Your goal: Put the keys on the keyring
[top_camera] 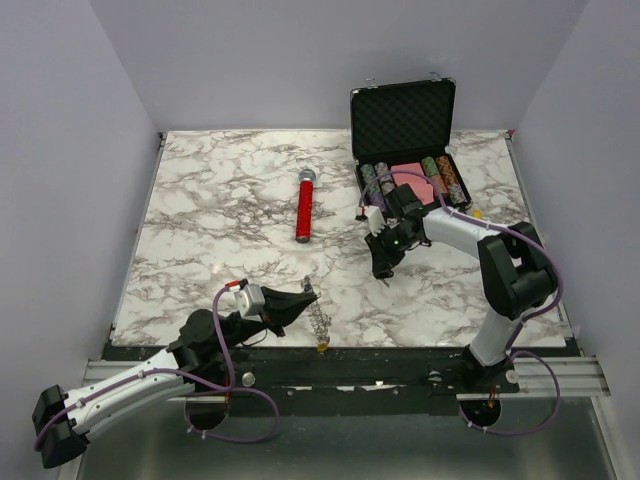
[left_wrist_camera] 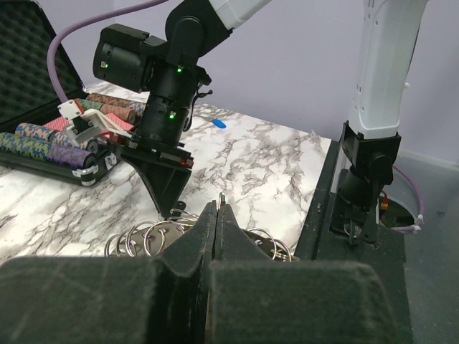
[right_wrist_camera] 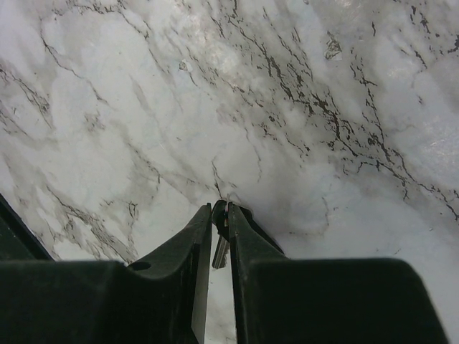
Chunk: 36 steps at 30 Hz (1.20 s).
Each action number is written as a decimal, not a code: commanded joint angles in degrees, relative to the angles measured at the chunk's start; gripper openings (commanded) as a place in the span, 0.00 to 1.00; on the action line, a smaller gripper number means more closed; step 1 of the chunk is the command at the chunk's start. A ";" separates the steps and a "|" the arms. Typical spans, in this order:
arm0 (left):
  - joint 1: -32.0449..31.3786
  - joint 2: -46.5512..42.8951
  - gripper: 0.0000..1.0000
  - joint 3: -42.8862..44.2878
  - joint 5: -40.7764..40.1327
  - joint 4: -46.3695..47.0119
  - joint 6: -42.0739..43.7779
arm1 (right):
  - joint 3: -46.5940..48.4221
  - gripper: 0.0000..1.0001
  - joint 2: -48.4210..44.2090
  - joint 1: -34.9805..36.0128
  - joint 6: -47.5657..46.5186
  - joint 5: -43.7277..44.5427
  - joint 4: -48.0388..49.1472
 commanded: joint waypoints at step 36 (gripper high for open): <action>0.21 -0.68 0.00 -1.80 -1.25 2.26 0.65 | 1.66 0.00 -0.12 0.78 -0.60 -0.51 -0.89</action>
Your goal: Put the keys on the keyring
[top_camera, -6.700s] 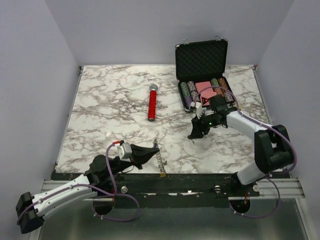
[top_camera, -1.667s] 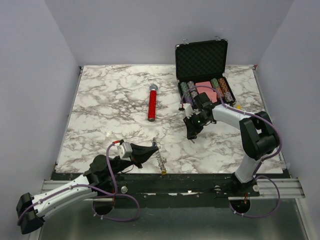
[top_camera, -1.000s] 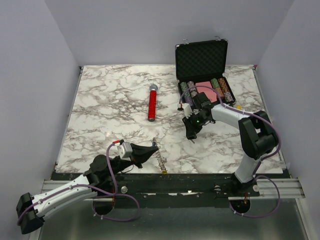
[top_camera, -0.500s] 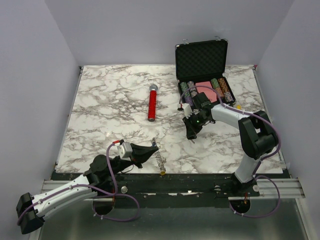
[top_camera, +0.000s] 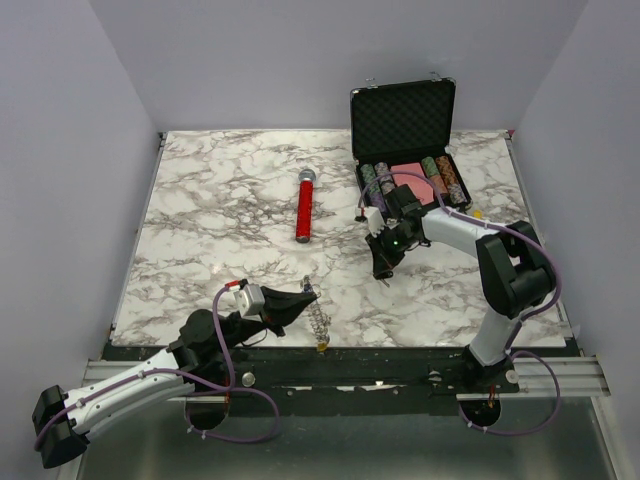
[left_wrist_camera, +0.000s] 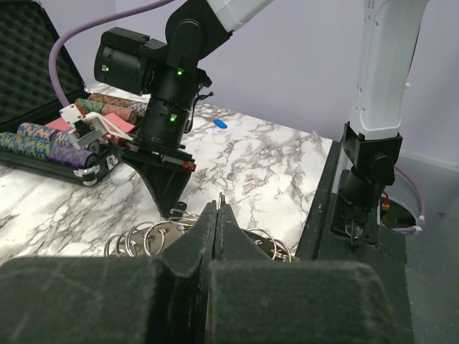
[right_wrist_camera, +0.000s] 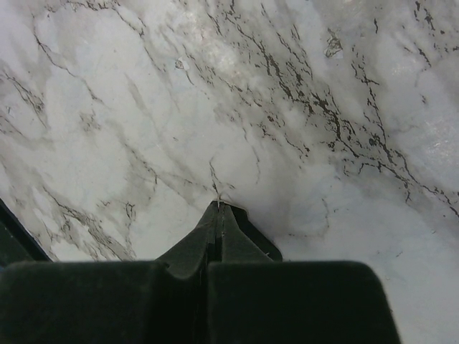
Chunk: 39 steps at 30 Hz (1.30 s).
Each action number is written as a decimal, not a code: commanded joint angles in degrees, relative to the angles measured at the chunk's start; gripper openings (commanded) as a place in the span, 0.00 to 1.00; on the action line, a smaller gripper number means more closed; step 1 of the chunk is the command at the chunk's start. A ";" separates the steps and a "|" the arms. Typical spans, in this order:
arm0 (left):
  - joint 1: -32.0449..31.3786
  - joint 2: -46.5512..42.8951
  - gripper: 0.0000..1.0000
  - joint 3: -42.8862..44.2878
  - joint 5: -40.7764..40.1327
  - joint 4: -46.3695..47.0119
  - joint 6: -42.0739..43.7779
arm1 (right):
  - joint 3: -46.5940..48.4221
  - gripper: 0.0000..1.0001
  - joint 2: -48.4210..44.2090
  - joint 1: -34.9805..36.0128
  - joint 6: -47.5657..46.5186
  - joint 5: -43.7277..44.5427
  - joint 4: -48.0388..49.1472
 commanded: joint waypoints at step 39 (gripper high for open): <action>-0.06 -0.51 0.00 8.58 12.19 -1.96 4.26 | 4.19 0.00 -31.92 0.41 -43.05 -46.22 -30.86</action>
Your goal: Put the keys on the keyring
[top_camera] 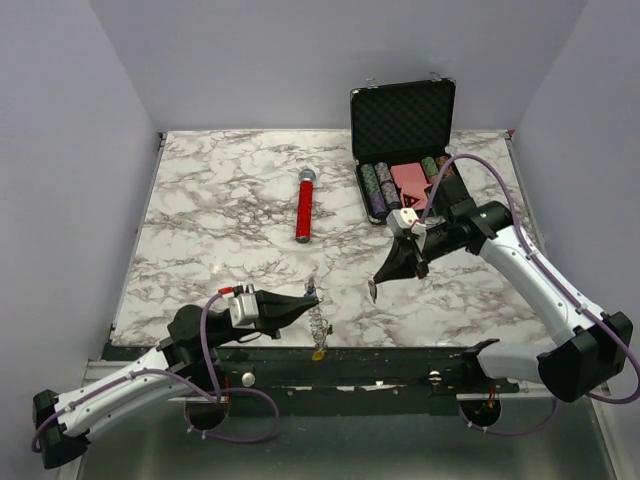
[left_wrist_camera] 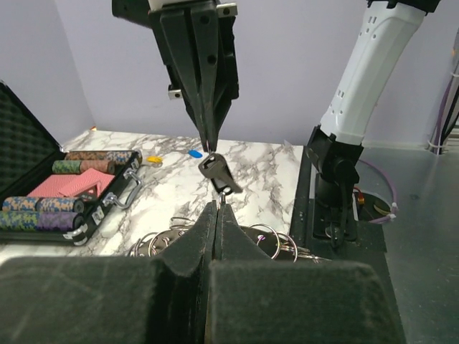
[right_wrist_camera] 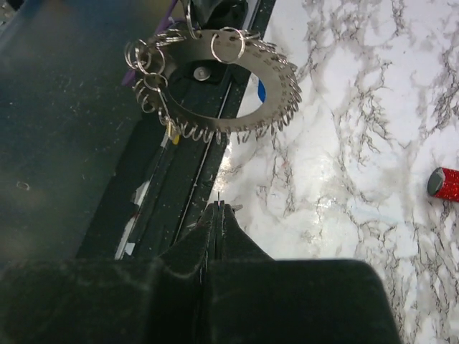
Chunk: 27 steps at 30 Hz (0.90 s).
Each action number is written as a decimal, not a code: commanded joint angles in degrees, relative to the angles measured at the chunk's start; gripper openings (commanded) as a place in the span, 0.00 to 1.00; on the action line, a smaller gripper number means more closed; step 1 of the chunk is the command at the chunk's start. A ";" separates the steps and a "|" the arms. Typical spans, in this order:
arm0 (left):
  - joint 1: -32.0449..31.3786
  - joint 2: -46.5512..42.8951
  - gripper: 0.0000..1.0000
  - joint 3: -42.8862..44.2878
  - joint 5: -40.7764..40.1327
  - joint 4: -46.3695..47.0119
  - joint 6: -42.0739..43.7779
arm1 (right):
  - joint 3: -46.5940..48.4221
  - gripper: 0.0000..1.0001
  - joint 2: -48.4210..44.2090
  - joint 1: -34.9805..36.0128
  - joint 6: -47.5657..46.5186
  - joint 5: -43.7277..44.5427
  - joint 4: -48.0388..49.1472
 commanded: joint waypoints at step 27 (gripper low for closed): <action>-0.15 7.19 0.00 -1.80 -0.01 9.98 -3.14 | -2.71 0.00 -0.64 0.19 -12.32 -5.33 -8.97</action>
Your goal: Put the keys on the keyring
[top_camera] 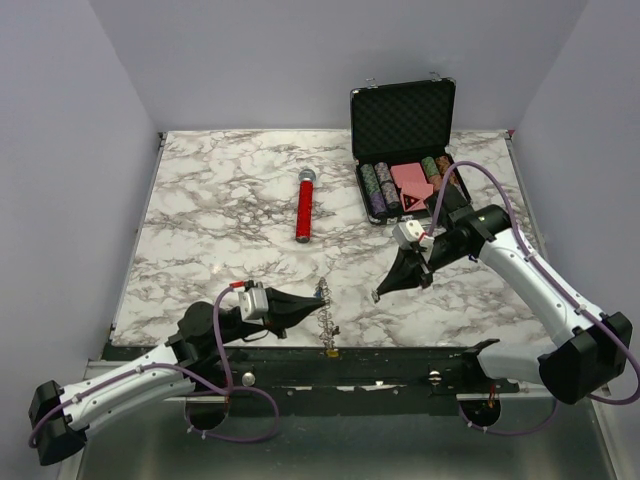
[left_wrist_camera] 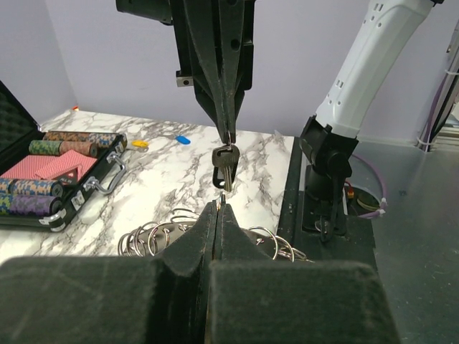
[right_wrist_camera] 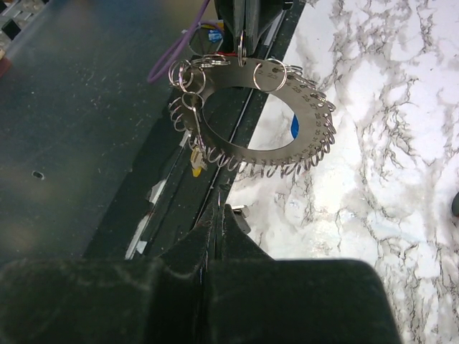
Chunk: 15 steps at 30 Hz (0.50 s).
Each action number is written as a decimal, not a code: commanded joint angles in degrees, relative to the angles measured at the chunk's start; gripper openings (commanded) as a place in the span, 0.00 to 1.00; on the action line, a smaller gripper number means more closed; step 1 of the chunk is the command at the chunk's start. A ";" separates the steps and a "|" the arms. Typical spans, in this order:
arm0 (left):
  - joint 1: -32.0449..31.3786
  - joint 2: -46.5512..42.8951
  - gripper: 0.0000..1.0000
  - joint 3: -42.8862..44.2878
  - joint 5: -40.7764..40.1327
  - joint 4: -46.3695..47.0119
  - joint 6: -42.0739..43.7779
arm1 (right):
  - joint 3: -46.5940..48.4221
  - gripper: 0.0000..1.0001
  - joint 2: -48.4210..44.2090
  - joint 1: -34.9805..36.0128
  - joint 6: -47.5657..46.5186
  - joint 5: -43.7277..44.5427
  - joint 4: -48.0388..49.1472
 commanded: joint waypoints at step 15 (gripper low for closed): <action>-0.10 8.49 0.00 -1.56 -1.39 16.78 1.90 | 6.37 0.00 3.95 0.98 0.39 -2.43 -2.07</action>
